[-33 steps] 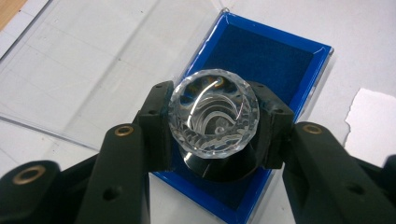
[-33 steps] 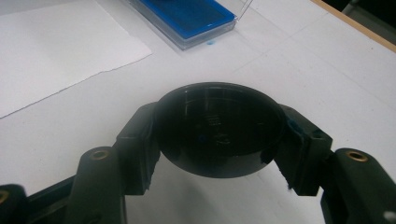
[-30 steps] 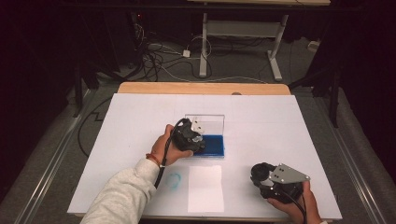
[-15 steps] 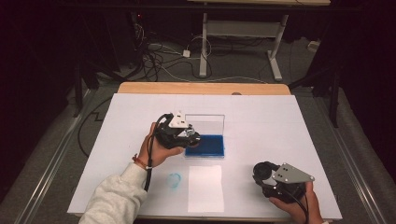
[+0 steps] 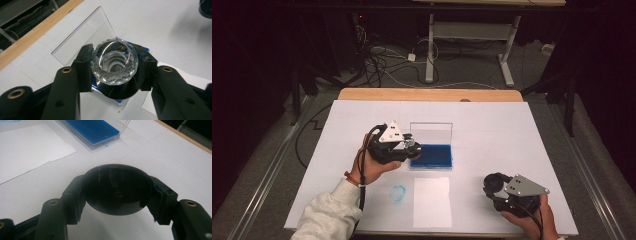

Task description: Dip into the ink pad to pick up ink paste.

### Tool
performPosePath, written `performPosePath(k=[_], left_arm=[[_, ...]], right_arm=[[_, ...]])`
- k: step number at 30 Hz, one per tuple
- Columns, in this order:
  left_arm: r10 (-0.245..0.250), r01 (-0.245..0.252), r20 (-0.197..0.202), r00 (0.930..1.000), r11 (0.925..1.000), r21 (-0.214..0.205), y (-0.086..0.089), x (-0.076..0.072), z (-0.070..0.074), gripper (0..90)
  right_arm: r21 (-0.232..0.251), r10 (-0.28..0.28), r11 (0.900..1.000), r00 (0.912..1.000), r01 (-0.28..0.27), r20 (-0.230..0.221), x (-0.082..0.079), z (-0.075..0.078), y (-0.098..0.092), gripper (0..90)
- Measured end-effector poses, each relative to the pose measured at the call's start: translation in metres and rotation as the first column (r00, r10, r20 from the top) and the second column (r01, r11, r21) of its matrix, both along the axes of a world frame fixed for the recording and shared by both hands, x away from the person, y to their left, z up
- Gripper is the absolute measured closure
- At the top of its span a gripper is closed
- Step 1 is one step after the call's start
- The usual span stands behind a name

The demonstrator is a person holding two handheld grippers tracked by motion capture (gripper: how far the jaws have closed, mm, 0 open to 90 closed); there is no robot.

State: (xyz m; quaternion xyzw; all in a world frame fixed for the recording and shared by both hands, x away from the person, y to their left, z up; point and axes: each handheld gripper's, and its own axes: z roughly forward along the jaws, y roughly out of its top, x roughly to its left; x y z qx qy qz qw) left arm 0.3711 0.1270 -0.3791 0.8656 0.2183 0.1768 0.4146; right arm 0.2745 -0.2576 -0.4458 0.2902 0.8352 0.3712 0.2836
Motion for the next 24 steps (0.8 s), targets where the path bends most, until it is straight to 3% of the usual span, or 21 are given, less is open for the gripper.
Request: performPosePath(k=[9,24], left_arm=[[-0.011,0.011,0.004,0.9999,0.9995,-0.029,0.013,-0.009,0.006,54.4],[-0.016,0.016,0.000,0.9999,0.9993,-0.035,0.028,-0.023,0.007,54.4]], right_arm=[[-0.007,0.001,1.0000,1.0000,-0.001,-0.004,0.002,0.000,0.001,38.4],[-0.004,-0.002,1.0000,1.0000,0.002,-0.004,0.005,0.001,0.001,38.4]])
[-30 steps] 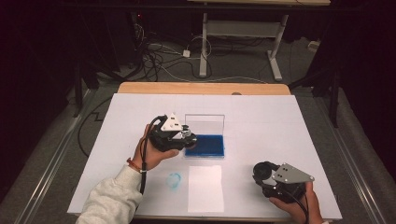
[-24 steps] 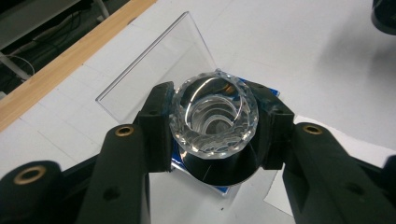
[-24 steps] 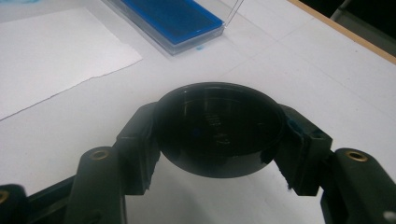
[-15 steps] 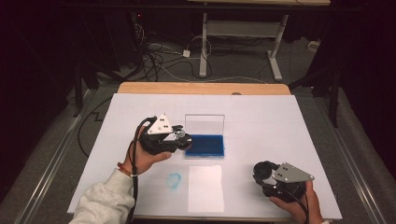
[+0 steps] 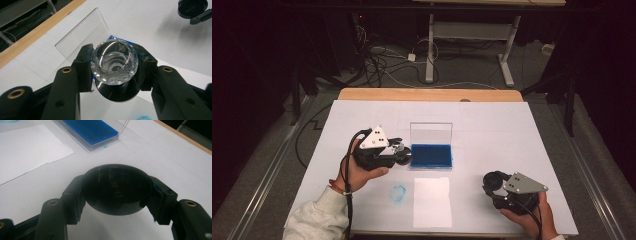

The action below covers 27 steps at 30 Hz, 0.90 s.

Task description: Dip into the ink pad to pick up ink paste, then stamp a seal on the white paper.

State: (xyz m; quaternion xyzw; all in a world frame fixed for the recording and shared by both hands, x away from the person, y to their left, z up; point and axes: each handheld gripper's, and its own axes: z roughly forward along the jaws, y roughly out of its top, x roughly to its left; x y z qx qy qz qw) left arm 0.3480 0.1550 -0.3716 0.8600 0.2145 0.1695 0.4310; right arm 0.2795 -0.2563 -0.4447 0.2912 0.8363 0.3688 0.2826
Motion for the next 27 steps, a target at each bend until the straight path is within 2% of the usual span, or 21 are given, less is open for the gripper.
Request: performPosePath(k=[8,14,23,27], left_arm=[[-0.015,0.015,-0.008,0.9999,0.9999,0.007,0.001,-0.005,0.000,54.4],[-0.020,0.020,-0.012,0.9997,0.9998,0.006,0.000,-0.012,0.001,54.4],[-0.047,0.047,-0.019,0.9987,0.9989,-0.004,-0.002,-0.019,0.002,54.4],[-0.074,0.075,-0.016,0.9971,0.9971,0.011,-0.009,-0.022,0.003,54.3]], right_arm=[[0.002,-0.002,1.0000,1.0000,0.002,0.006,0.001,0.001,0.000,38.4],[0.000,0.016,0.9999,0.9998,-0.016,0.008,0.002,0.002,0.003,38.4],[0.004,0.018,0.9998,0.9998,-0.018,0.007,0.005,0.002,0.004,38.4],[0.001,0.027,0.9996,0.9996,-0.027,0.004,0.003,0.001,0.006,38.4]])
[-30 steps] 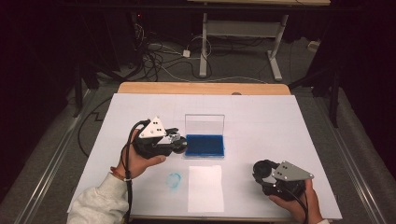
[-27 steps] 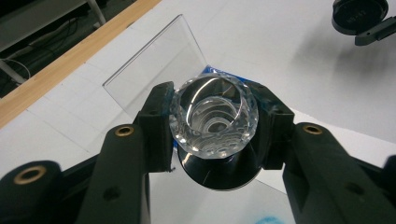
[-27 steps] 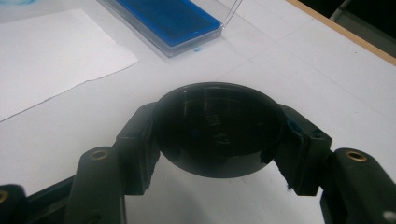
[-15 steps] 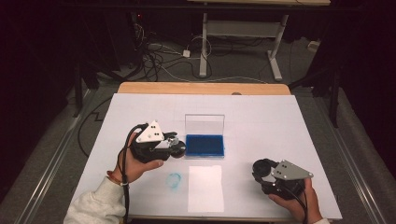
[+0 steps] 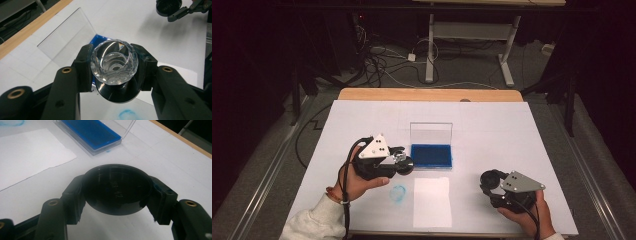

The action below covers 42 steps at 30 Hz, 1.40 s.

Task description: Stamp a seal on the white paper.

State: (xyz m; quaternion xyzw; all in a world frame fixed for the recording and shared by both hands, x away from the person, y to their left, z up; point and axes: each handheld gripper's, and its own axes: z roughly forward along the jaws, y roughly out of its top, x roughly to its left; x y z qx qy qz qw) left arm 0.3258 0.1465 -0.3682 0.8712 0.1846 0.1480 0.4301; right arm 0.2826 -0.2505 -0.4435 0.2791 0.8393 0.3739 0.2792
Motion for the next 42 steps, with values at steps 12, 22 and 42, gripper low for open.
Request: performPosePath(k=[12,22,42], left_arm=[[-0.067,0.067,-0.002,0.9978,0.9976,0.015,-0.018,-0.012,-0.001,54.4],[-0.116,0.116,-0.007,0.9932,0.9924,0.042,-0.031,-0.019,-0.006,54.4],[-0.167,0.174,-0.067,0.9836,0.9774,0.119,-0.060,-0.021,-0.032,54.4]], right_arm=[[0.002,0.003,1.0000,1.0000,-0.003,0.005,-0.002,0.001,-0.002,38.4],[0.004,0.007,1.0000,1.0000,-0.007,0.001,0.001,0.000,0.000,38.4],[-0.013,0.012,0.9998,0.9999,-0.012,0.001,0.000,0.000,0.001,38.4]])
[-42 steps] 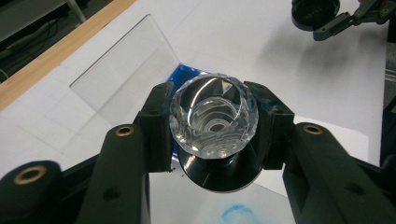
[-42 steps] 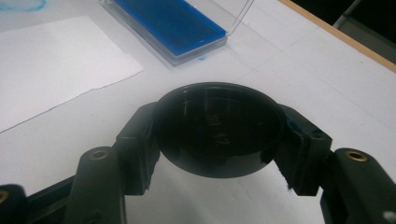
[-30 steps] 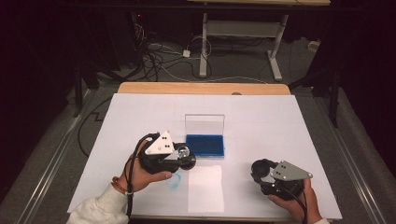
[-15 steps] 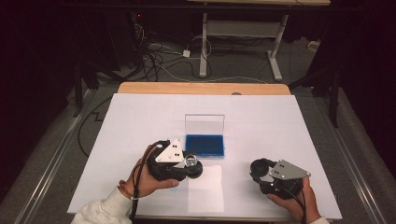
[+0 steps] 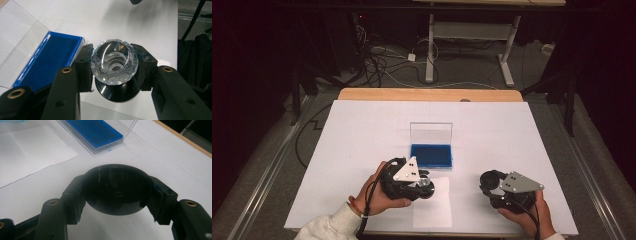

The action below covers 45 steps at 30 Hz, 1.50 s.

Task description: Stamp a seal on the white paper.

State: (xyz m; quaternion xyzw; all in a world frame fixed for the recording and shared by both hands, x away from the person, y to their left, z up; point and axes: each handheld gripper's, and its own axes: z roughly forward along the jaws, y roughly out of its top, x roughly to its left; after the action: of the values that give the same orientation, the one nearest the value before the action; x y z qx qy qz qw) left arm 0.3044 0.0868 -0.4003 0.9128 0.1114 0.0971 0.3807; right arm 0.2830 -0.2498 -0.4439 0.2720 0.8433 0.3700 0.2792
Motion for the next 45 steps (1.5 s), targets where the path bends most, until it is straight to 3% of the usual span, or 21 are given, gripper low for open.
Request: performPosePath(k=[16,31,32,37,41,45], left_arm=[[-0.038,0.039,-0.024,0.9990,0.9980,0.050,-0.017,-0.002,-0.016,54.3],[-0.079,0.084,-0.037,0.9962,0.9879,0.131,-0.033,-0.004,-0.041,54.3],[-0.081,0.085,-0.035,0.9961,0.9898,0.114,-0.033,-0.004,-0.043,54.3],[-0.086,0.092,-0.047,0.9952,0.9870,0.132,-0.032,-0.004,-0.043,54.3],[-0.083,0.086,-0.026,0.9962,0.9842,0.155,-0.033,-0.009,-0.043,54.3],[-0.086,0.091,-0.045,0.9953,0.9851,0.146,-0.032,-0.007,-0.044,54.2]], right_arm=[[-0.011,0.007,0.9999,1.0000,-0.007,-0.004,0.001,-0.001,0.002,38.4],[-0.016,0.014,0.9998,0.9998,-0.014,-0.011,0.001,-0.002,0.002,38.4],[-0.015,0.013,0.9998,0.9999,-0.013,-0.010,0.001,-0.002,0.002,38.4],[-0.011,0.014,0.9998,0.9998,-0.014,-0.012,0.001,-0.002,0.002,38.4],[-0.001,0.019,0.9998,0.9995,-0.019,-0.027,0.000,-0.003,0.002,38.4],[-0.001,0.020,0.9998,0.9996,-0.020,-0.022,0.000,-0.003,0.002,38.3]])
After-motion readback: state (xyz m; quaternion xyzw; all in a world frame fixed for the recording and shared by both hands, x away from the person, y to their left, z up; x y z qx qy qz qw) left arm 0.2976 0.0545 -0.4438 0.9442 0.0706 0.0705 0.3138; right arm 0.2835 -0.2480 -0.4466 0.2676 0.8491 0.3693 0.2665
